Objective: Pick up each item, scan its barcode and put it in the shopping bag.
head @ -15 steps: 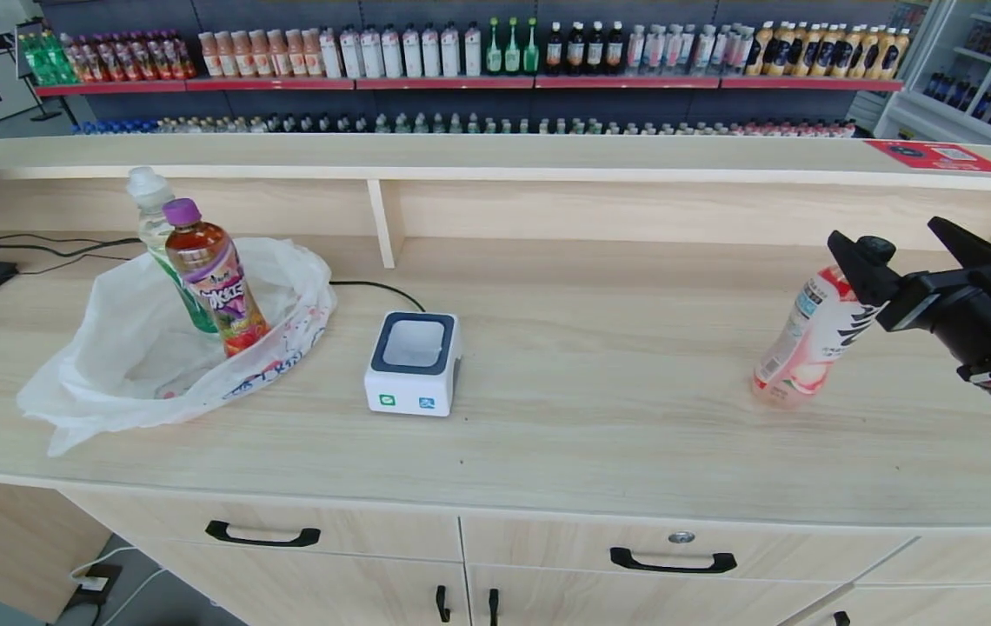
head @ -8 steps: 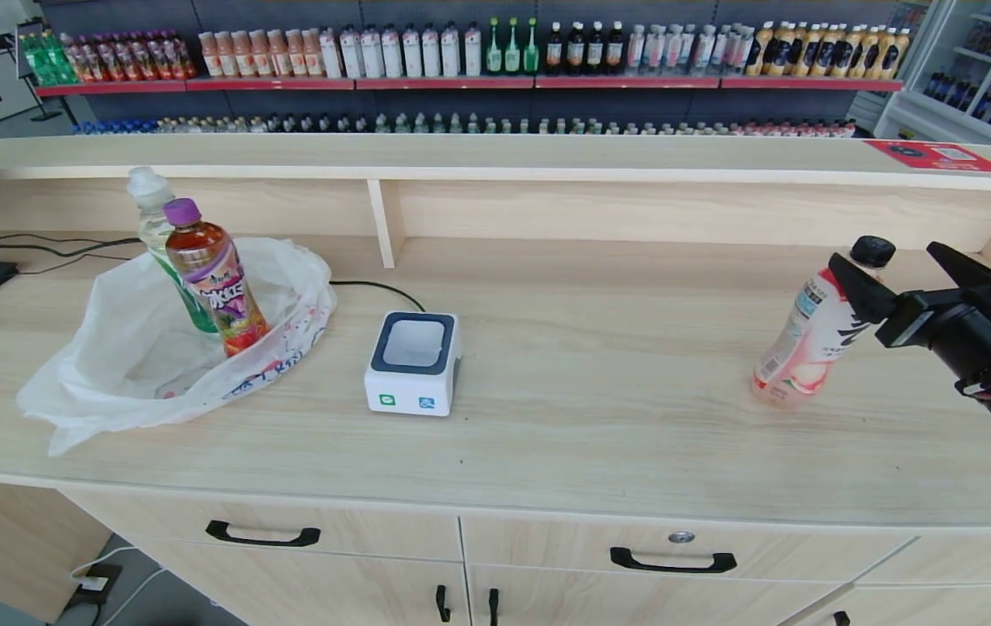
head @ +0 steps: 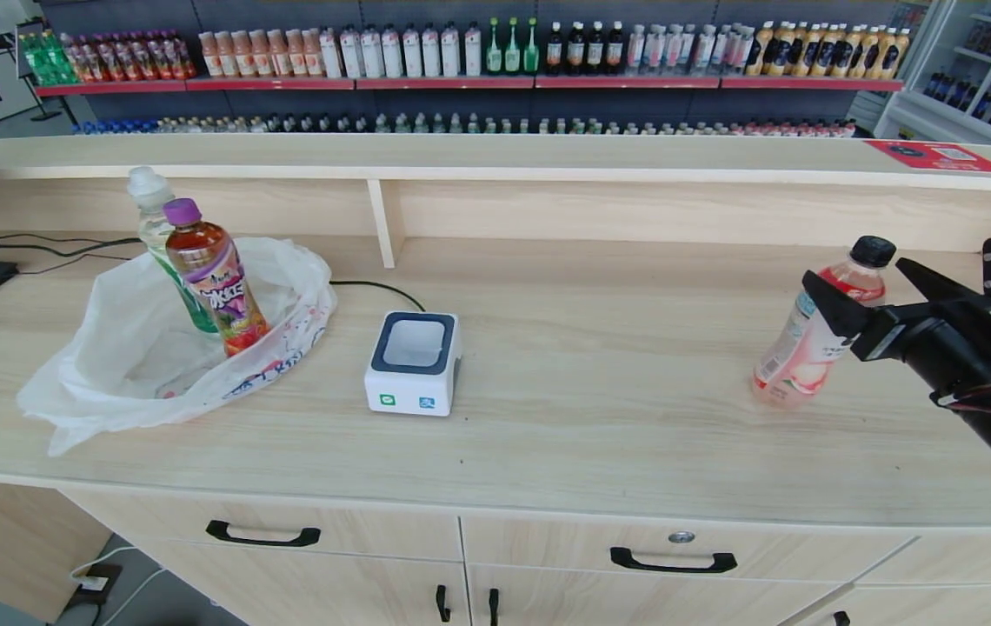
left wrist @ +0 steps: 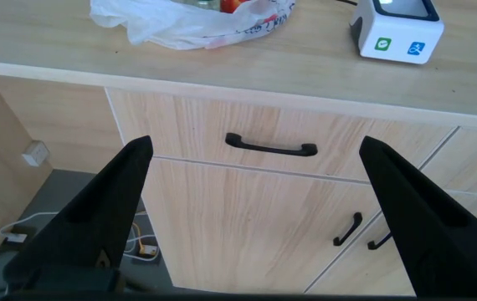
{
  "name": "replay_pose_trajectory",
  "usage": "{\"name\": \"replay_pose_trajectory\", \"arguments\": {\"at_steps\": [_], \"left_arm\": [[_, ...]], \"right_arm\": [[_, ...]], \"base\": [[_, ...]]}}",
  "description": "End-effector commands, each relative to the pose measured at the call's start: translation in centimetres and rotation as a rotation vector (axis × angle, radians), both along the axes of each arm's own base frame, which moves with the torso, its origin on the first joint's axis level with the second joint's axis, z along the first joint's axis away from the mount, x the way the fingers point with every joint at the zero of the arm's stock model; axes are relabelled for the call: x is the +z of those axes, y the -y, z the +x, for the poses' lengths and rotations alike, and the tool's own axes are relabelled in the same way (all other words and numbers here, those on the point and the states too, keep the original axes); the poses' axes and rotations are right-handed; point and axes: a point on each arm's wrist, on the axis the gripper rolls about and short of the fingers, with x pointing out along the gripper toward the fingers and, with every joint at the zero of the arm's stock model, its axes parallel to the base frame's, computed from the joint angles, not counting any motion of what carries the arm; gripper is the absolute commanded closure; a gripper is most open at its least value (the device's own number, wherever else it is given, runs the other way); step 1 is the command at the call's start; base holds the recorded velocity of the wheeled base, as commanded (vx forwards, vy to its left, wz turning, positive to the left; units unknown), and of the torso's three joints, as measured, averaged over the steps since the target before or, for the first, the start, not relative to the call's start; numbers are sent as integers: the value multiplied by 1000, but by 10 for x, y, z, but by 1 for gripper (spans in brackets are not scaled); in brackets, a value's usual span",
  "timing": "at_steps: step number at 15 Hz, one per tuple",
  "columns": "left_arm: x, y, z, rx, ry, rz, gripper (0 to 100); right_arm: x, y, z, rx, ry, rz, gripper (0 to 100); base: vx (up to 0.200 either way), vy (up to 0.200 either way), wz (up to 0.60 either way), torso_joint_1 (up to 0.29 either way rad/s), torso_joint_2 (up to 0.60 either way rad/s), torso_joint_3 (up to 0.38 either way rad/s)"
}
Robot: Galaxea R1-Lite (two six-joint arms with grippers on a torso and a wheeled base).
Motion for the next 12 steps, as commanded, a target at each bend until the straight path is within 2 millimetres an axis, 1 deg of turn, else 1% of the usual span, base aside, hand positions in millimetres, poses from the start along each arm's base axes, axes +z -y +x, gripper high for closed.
{"name": "replay_pose_trajectory", "arguments": {"at_steps": [1, 4, 6, 10, 12], "left_arm": [[0, 0, 0, 0, -1, 0, 0], [0, 0, 0, 0, 1, 0, 0], [0, 0, 0, 0, 1, 1, 0], [0, 0, 0, 1, 1, 0, 0], [0, 0, 0, 0, 1, 0, 0]], "right_arm": [[-7, 0, 2, 0, -27, 0, 0], [-12, 0, 5, 2, -45, 0, 0], [-22, 0, 10, 2, -81, 1, 0], [-30, 1, 15, -3, -108, 2, 0], [-37, 6, 18, -20, -130, 4, 0]], "base": [[0, 0, 0, 0, 0, 0], [0, 0, 0, 0, 0, 0], [0, 0, 0, 0, 0, 0], [0, 0, 0, 0, 0, 0], [0, 0, 0, 0, 0, 0]]}}
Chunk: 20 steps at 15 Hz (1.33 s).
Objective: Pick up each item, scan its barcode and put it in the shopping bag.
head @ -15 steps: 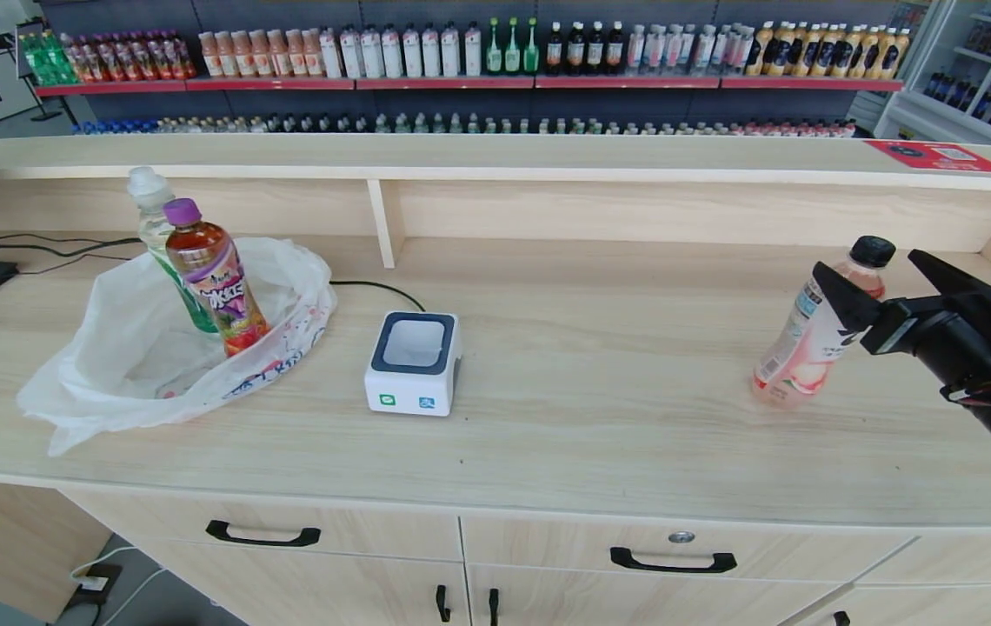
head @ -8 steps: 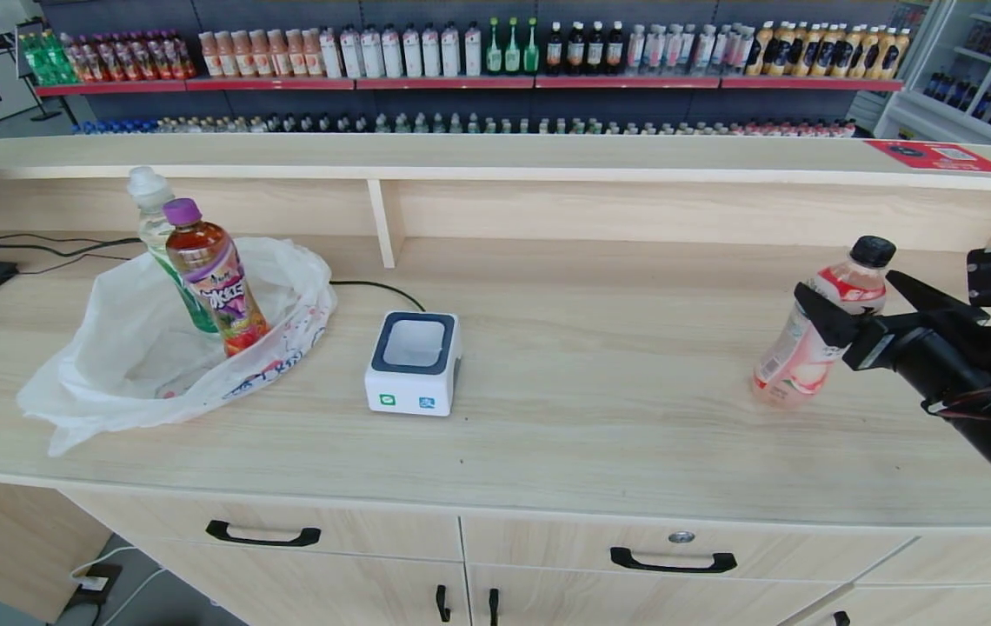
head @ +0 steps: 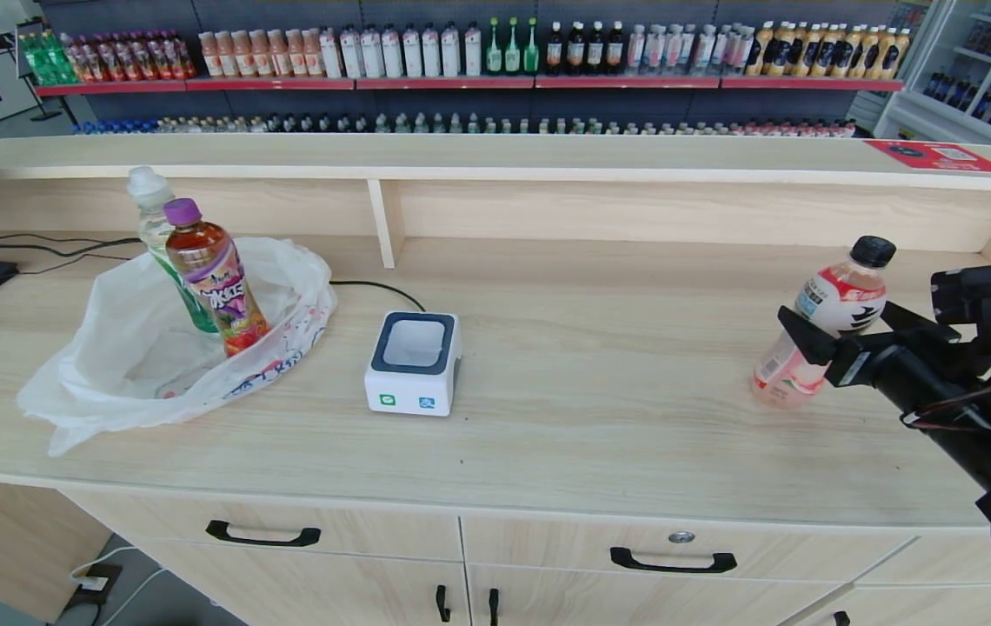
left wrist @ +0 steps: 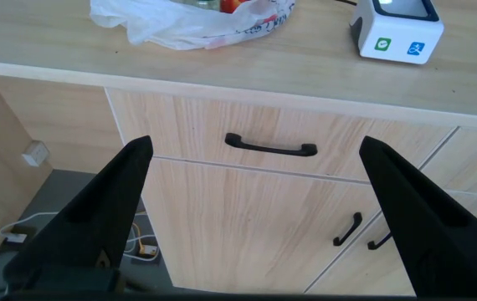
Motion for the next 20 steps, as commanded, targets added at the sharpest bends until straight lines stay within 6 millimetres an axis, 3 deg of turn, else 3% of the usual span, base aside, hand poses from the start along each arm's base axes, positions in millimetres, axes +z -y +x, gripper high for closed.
{"name": "replay_pose_trajectory", "arguments": {"at_steps": [1, 6, 16, 17, 20], "left_arm": [[0, 0, 0, 1, 0, 0, 0], [0, 0, 0, 1, 0, 0, 0], [0, 0, 0, 0, 0, 2, 0], [0, 0, 0, 0, 0, 2, 0], [0, 0, 0, 0, 0, 2, 0]], "right_arm": [[-8, 3, 5, -10, -25, 2, 0], [-16, 8, 11, -24, -51, 3, 0], [-15, 6, 20, -17, -31, 0, 0], [-11, 7, 22, -20, -14, 0, 100], [-9, 7, 22, -20, -6, 0, 100]], "base": [[0, 0, 0, 0, 0, 0], [0, 0, 0, 0, 0, 0], [0, 0, 0, 0, 0, 0], [0, 0, 0, 0, 0, 0], [0, 0, 0, 0, 0, 0]]}}
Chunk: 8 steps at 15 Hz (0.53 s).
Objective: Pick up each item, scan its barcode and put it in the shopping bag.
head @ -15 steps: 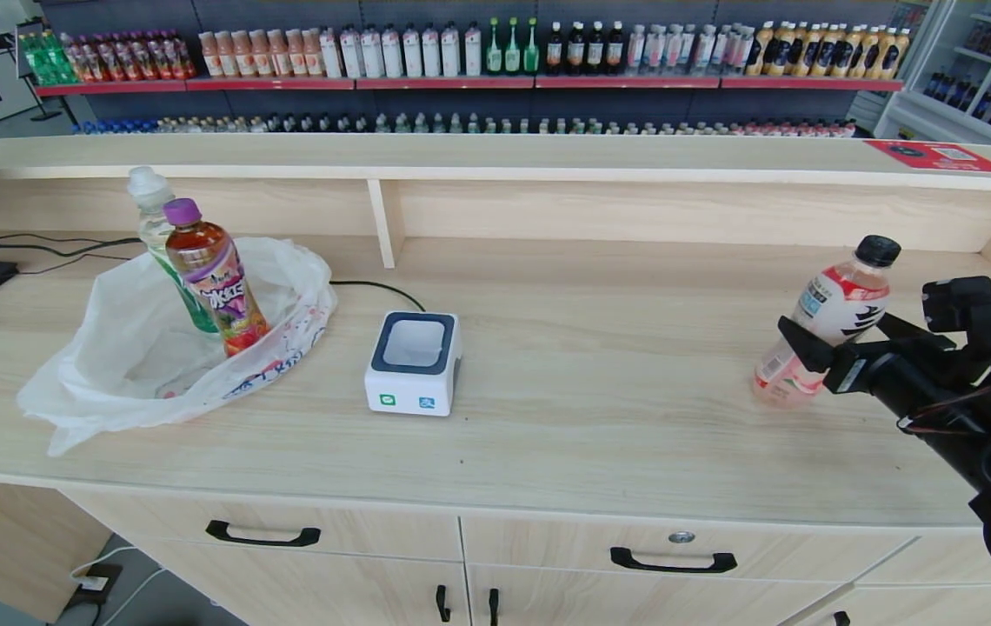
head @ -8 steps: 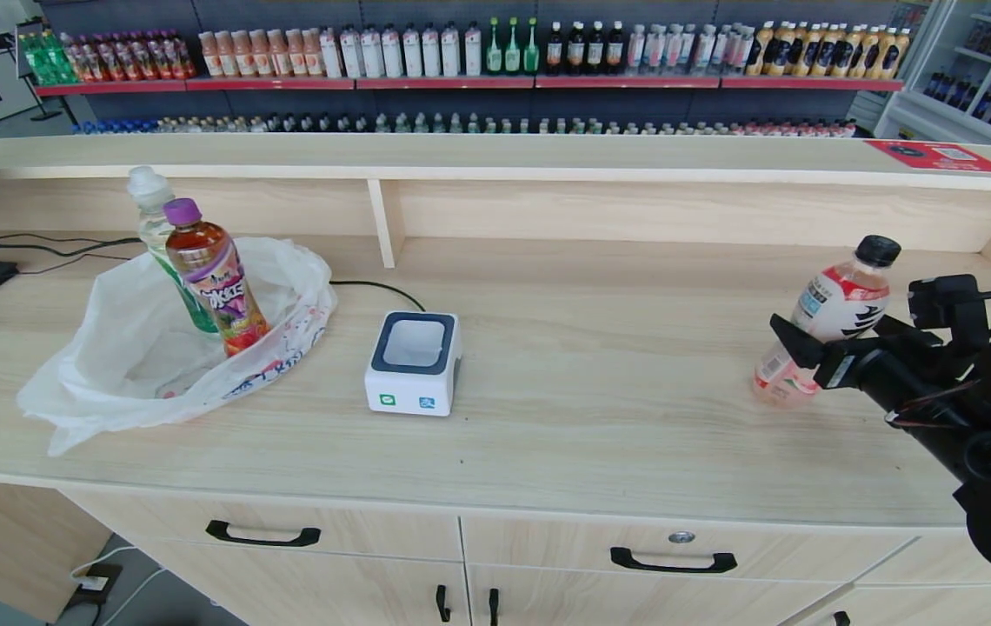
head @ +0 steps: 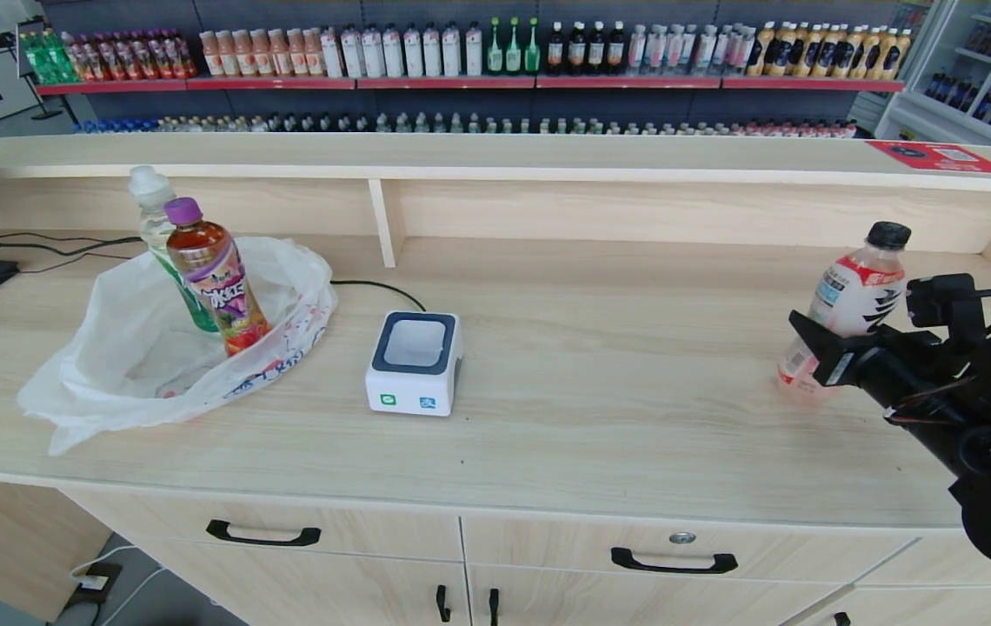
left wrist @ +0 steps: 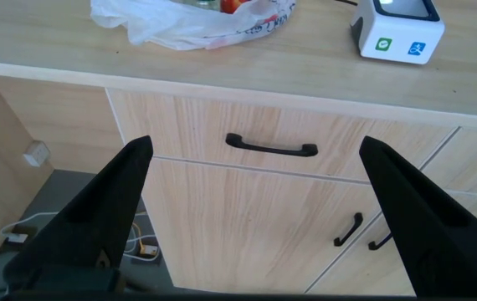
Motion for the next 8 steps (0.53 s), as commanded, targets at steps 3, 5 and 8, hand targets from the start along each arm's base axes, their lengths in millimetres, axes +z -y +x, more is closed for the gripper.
{"name": "replay_pose_trajectory", "arguments": {"at_steps": [3, 5, 8], "left_arm": [[0, 0, 0, 0, 1, 0, 0], [0, 0, 0, 0, 1, -1, 0], [0, 0, 0, 0, 1, -1, 0]], "right_arm": [[8, 0, -1, 1, 32, -1, 100], [13, 0, 1, 1, 57, -2, 100], [22, 0, -1, 1, 87, -4, 100]], "base": [[0, 0, 0, 0, 0, 0], [0, 0, 0, 0, 0, 0], [0, 0, 0, 0, 0, 0]]}}
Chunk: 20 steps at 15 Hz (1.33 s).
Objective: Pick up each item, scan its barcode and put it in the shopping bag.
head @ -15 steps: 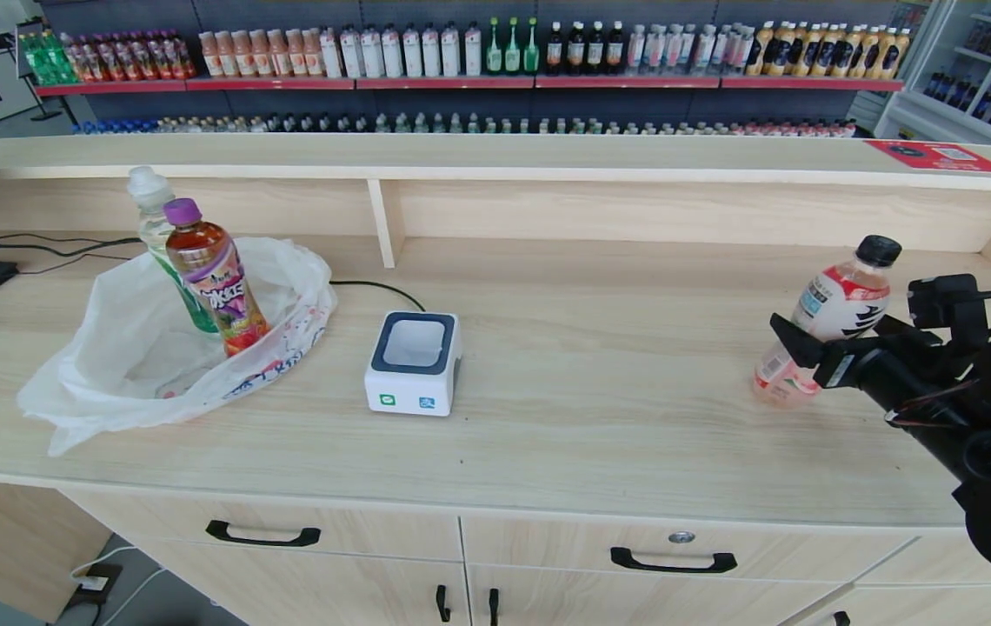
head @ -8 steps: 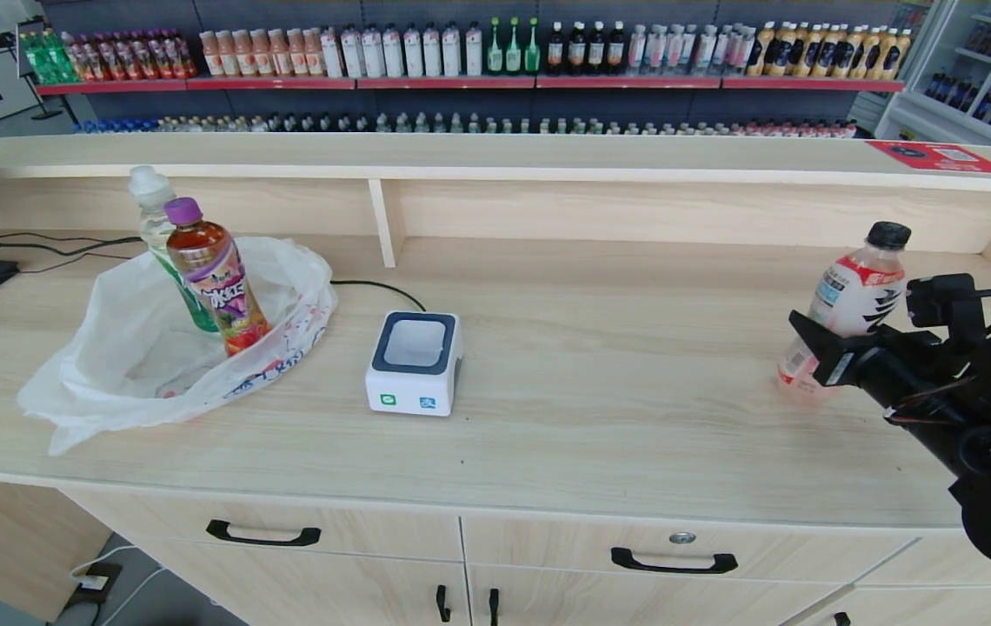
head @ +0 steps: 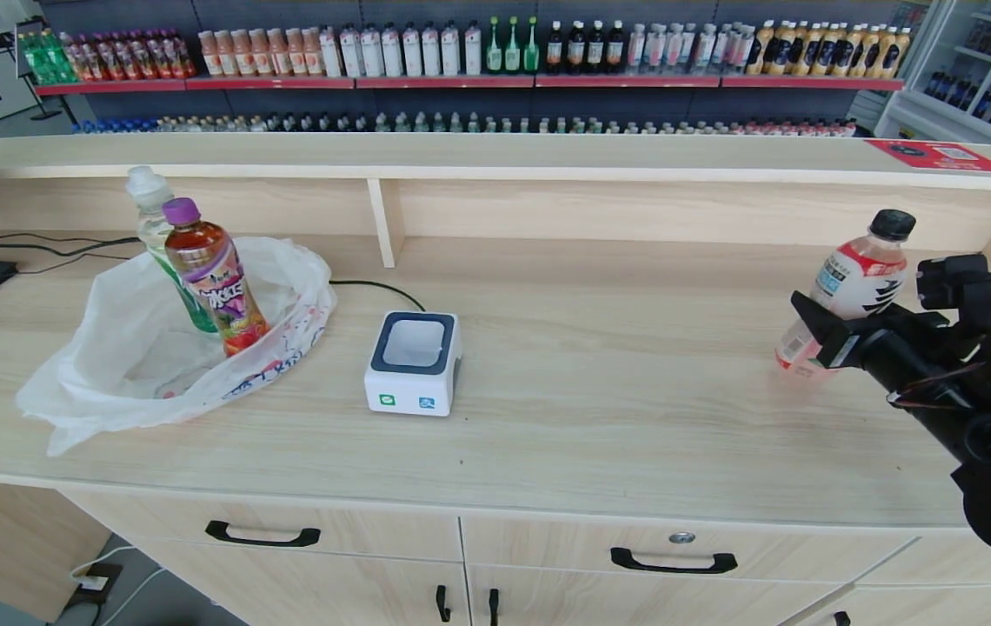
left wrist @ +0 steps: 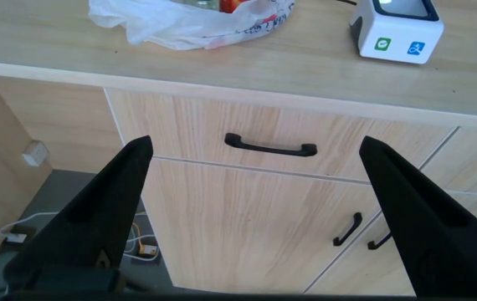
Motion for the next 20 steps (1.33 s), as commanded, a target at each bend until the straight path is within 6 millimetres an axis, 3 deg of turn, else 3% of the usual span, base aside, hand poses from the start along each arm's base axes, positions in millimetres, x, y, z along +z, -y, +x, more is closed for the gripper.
{"name": "replay_pose_trajectory", "arguments": {"at_steps": [1, 4, 8, 13, 17, 20], "left_arm": [[0, 0, 0, 2, 0, 0, 0], [0, 0, 0, 0, 0, 0, 0], [0, 0, 0, 0, 0, 2, 0], [0, 0, 0, 0, -1, 2, 0], [0, 0, 0, 0, 0, 2, 0], [0, 0, 0, 0, 0, 2, 0]], "right_arm": [[11, -1, -5, 3, 37, -2, 100], [26, -9, -16, 26, 84, -4, 100], [45, -52, -39, 180, 142, 3, 100], [54, -79, -57, 287, 174, 14, 100], [63, -103, -100, 432, 201, 30, 100], [66, -108, -124, 504, 206, 70, 100]], "base": [[0, 0, 0, 0, 0, 0], [0, 0, 0, 0, 0, 0], [0, 0, 0, 0, 0, 0], [0, 0, 0, 0, 0, 0], [0, 0, 0, 0, 0, 0], [0, 0, 0, 0, 0, 0]]}}
